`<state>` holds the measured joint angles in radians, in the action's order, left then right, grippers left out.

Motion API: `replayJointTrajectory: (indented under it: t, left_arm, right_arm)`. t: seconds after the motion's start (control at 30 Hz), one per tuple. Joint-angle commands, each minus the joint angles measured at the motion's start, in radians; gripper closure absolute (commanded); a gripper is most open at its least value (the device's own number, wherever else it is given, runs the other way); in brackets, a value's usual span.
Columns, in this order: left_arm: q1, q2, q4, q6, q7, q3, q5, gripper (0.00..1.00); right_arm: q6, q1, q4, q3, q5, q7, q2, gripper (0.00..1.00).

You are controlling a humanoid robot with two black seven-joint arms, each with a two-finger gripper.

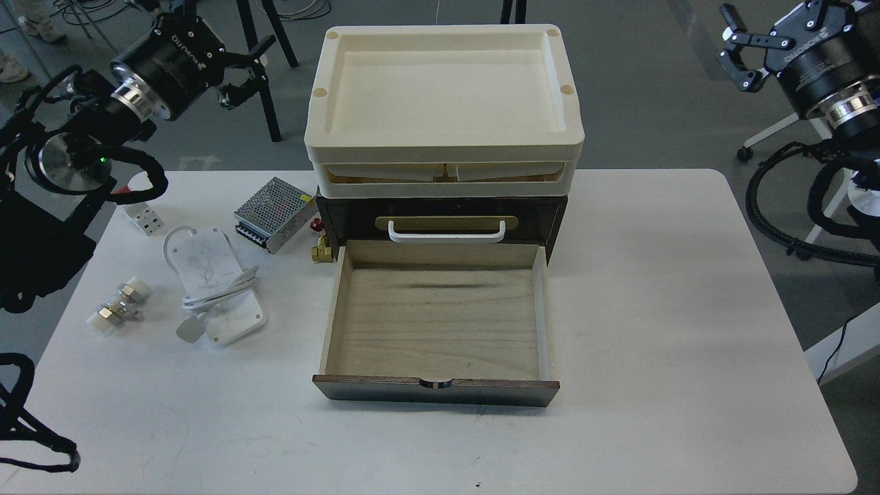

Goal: Put charging cable into cabinet
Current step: 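Move the left arm down from its raised pose toward the white cable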

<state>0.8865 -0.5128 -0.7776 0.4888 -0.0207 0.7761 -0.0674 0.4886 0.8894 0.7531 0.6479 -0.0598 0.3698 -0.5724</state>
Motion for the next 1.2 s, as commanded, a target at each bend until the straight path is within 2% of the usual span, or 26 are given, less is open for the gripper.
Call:
replayJointTrajectory:
  t: [0.0, 0.13, 0.2, 0.33, 0.4, 0.47, 0.53, 0.6, 0.67, 0.73, 0.83, 1.0, 1.07, 1.17]
  left_arm:
    - [-0.008, -0.006, 0.0, 0.0, 0.042, 0.0, 0.001, 0.0]
    - [-0.006, -0.006, 0.001, 0.0, 0.061, 0.023, -0.009, 0.0]
    - [-0.011, -0.001, 0.021, 0.0, 0.087, 0.077, -0.038, 0.0]
    - [-0.027, 0.01, 0.217, 0.0, 0.097, 0.106, -0.087, 0.0]
    - [-0.018, 0.058, 0.23, 0.0, 0.102, 0.107, -0.089, 0.0]
    - [-0.023, 0.085, 0.213, 0.0, 0.129, 0.117, -0.089, 0.0]
    - [-0.04, 0.073, 0.14, 0.0, 0.189, 0.152, -0.091, 0.0]
    - [-0.095, 0.053, 0.001, 0.0, 0.218, 0.211, -0.091, 0.0]
    - [-0.161, 0.028, -0.197, 0.0, 0.22, 0.277, -0.086, 0.0]
    - [-0.198, 0.013, -0.343, 0.0, 0.222, 0.295, -0.053, 0.0]
    - [-0.212, -0.022, -0.388, 0.0, 0.237, 0.295, 0.117, 0.0]
    - [-0.27, -0.151, -0.543, 0.0, 0.295, 0.276, 0.498, 0.0]
    - [-0.282, -0.235, -0.613, 0.0, 0.309, 0.217, 0.651, 0.0]
    - [-0.282, -0.375, -0.69, 0.0, 0.363, 0.083, 0.826, 0.0]
  right_arm:
    - [0.0, -0.012, -0.001, 0.018, -0.002, 0.0, -0.003, 0.0]
    - [0.0, -0.017, 0.0, 0.05, -0.002, 0.0, -0.027, 0.0]
    - [0.0, -0.018, 0.0, 0.056, -0.002, 0.001, -0.038, 0.0]
    - [0.0, -0.018, 0.0, 0.059, -0.002, 0.003, -0.046, 0.0]
    - [0.0, -0.018, 0.0, 0.062, -0.003, 0.003, -0.046, 0.0]
    - [0.0, -0.018, -0.001, 0.067, -0.003, 0.003, -0.046, 0.0]
    - [0.0, -0.018, 0.0, 0.067, -0.003, 0.003, -0.046, 0.0]
    - [0.0, -0.02, 0.0, 0.068, -0.006, 0.003, -0.047, 0.0]
    - [0.0, -0.02, 0.0, 0.075, -0.014, 0.003, -0.046, 0.0]
    - [0.0, -0.024, 0.0, 0.075, -0.028, 0.006, -0.047, 0.0]
    - [0.0, -0.041, 0.012, 0.081, -0.037, 0.009, -0.069, 0.0]
    - [0.0, -0.079, 0.026, 0.088, -0.038, 0.009, -0.098, 0.0]
    - [0.0, -0.096, 0.026, 0.096, -0.038, 0.011, -0.104, 0.0]
    - [0.0, -0.135, 0.026, 0.116, -0.038, 0.011, -0.107, 0.0]
